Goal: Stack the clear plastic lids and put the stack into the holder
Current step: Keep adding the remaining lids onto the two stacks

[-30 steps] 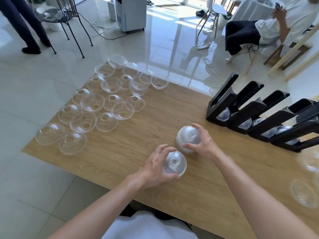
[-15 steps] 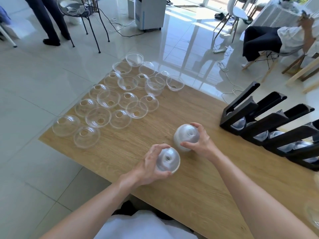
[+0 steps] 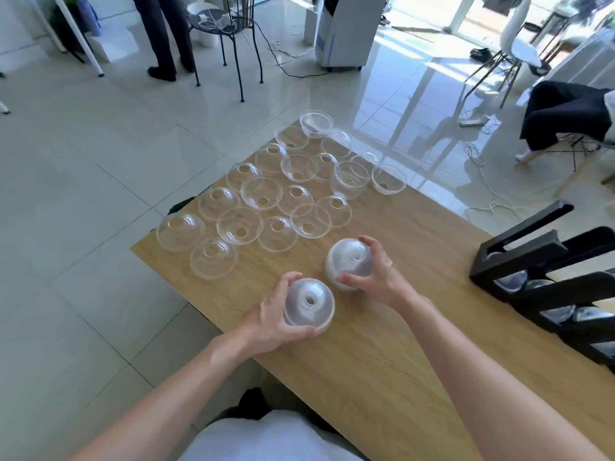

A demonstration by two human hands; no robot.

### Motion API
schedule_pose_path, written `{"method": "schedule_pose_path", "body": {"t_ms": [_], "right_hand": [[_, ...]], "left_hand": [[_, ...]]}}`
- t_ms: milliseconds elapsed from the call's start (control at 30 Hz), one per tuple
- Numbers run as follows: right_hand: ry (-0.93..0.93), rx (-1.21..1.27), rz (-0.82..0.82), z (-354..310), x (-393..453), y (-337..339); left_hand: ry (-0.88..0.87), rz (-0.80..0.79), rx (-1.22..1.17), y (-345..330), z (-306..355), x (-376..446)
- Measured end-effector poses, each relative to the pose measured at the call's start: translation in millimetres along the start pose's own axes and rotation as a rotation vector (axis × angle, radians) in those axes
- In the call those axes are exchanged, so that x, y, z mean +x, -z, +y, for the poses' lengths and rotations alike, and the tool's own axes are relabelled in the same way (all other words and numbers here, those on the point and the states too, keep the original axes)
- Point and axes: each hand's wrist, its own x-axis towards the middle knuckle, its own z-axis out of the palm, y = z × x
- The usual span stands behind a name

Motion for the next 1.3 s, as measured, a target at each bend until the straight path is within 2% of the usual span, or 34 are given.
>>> {"method": "schedule_pose_path", "body": {"t_ms": [167, 300, 533, 667, 833, 1033, 1167, 1300], "right_hand": [[0.016, -0.091, 0.012, -11.8, -6.7, 5.6], [0.16, -0.229, 0.097, -32.9, -10.4, 12.7], [0.378, -0.414, 0.077, -76.4, 15.0, 0.9], [0.403, -0.509, 0.037, -90.2, 42.5, -7.8], [0.321, -0.683, -0.035, -102.9, 76.1, -16.0], [0.29, -0.805, -0.061, -109.3, 98.0, -31.0], [0.288, -0.745, 0.011, -106.3, 96.0, -22.4], [0.29, -0.567, 0.081, -101.0, 81.7, 9.2]], "left_hand": [[0.008, -0.024, -0.012, -2.1, -7.6, 2.6], [0.022, -0.001, -0.089, 9.2, -9.2, 0.0], [-0.002, 0.186, -0.048, 53.3, -9.3, 7.8], [-0.069, 0.232, 0.184, 72.8, -12.7, 24.8], [-0.197, 0.277, 0.573, 91.6, -2.7, 65.6], [-0.166, 0.184, 0.93, 100.5, 1.2, 118.5], [-0.128, 0.075, 1.063, 98.2, -2.4, 141.5], [-0.104, 0.016, 1.136, 95.2, -3.6, 151.5]]}}
